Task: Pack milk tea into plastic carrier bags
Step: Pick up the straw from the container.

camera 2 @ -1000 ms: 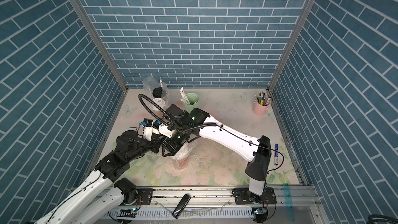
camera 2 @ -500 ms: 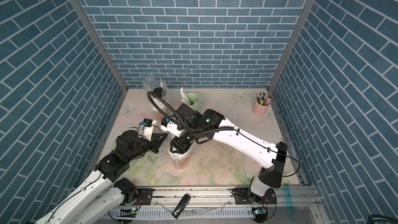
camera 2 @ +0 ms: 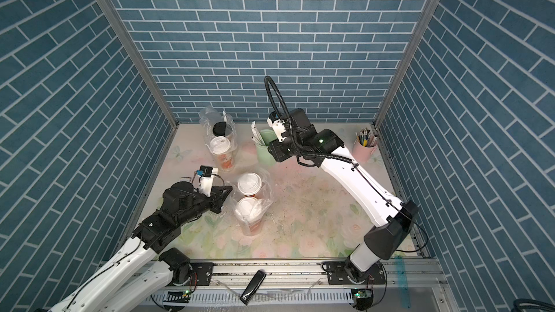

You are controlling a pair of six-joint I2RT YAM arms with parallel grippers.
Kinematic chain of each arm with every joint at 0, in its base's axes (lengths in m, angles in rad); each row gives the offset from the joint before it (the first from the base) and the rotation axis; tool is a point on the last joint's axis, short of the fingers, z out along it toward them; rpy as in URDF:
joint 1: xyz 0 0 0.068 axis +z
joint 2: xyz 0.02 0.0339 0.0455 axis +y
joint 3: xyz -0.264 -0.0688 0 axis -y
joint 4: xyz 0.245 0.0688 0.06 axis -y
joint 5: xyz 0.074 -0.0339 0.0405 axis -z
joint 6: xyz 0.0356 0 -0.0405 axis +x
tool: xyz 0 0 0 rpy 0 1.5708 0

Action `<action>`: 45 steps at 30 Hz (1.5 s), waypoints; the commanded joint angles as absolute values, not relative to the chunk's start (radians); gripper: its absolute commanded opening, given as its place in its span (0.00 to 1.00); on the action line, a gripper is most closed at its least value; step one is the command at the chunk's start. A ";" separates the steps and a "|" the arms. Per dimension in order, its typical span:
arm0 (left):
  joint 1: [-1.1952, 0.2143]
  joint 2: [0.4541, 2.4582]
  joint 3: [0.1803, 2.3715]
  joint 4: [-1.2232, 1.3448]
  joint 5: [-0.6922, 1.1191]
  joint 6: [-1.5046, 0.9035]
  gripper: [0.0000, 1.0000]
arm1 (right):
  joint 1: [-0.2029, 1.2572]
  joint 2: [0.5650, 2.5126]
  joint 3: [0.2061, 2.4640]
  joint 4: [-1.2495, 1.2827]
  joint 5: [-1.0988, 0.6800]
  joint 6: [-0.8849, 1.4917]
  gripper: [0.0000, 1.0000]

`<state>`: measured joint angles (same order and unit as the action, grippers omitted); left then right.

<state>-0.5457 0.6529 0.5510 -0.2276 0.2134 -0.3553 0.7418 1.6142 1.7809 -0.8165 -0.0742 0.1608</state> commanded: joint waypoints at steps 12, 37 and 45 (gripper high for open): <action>-0.546 0.678 0.585 -0.228 0.144 -0.362 0.00 | 0.598 1.904 1.847 -0.645 -0.207 0.144 0.70; -0.545 0.691 0.612 -0.271 0.118 -0.348 0.00 | 0.587 2.066 1.950 -0.620 -0.226 0.117 0.27; -0.546 0.684 0.612 -0.285 0.107 -0.347 0.00 | 0.591 2.088 1.967 -0.632 -0.231 0.121 0.17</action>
